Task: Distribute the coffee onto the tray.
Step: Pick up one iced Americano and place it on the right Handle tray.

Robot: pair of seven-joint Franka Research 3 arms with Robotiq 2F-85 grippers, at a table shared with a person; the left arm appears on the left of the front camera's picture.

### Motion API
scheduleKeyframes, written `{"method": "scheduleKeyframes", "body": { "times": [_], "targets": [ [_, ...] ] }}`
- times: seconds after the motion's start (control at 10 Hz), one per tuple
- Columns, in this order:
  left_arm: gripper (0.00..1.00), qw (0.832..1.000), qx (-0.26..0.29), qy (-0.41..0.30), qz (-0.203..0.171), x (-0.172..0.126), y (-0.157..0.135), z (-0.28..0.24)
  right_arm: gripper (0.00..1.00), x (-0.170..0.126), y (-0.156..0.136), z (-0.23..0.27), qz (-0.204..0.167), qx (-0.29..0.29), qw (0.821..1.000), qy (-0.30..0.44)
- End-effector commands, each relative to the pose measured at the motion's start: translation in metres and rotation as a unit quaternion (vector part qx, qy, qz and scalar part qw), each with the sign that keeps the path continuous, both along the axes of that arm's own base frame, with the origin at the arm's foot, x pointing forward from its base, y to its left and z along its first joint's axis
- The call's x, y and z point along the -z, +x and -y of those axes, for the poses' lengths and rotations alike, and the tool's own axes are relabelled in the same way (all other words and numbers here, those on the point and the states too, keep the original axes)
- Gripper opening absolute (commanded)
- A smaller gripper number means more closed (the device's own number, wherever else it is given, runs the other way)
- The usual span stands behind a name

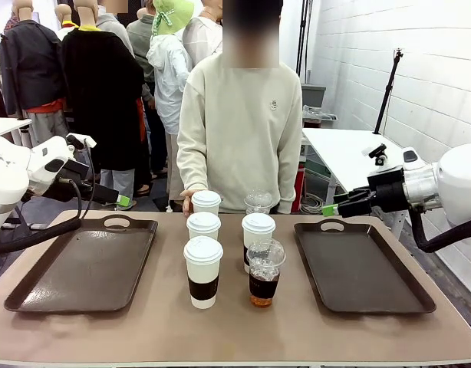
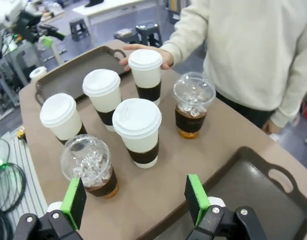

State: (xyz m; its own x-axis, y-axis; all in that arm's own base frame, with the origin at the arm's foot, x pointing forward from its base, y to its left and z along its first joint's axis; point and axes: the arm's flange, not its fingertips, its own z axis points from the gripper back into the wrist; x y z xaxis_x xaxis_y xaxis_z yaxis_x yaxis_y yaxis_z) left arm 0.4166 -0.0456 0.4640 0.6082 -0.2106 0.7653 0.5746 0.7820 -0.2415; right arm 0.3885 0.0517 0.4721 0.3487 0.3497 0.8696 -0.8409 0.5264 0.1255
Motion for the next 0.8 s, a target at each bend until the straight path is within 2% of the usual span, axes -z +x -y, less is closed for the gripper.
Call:
{"method": "scheduleKeyframes", "body": {
  "times": [0.0,0.2,0.4,0.7],
  "targets": [
    [1.00,1.000,0.003,0.009,-0.001,-0.002,0.000,-0.002,1.00,0.032,-0.003,-0.005,0.044,-0.040,0.998,-0.020],
    [1.00,1.000,0.003,0.009,-0.001,-0.002,0.000,-0.002,1.00,0.044,-0.002,-0.010,0.079,-0.101,0.991,-0.028],
    [1.00,1.000,0.003,0.009,-0.001,-0.002,0.000,-0.002,1.00,0.057,0.000,-0.010,0.087,-0.143,0.986,-0.022],
    [1.00,1.000,0.003,0.009,-0.001,-0.002,0.000,-0.002,1.00,0.074,0.000,-0.008,0.095,-0.156,0.983,-0.028]
  ]
}}
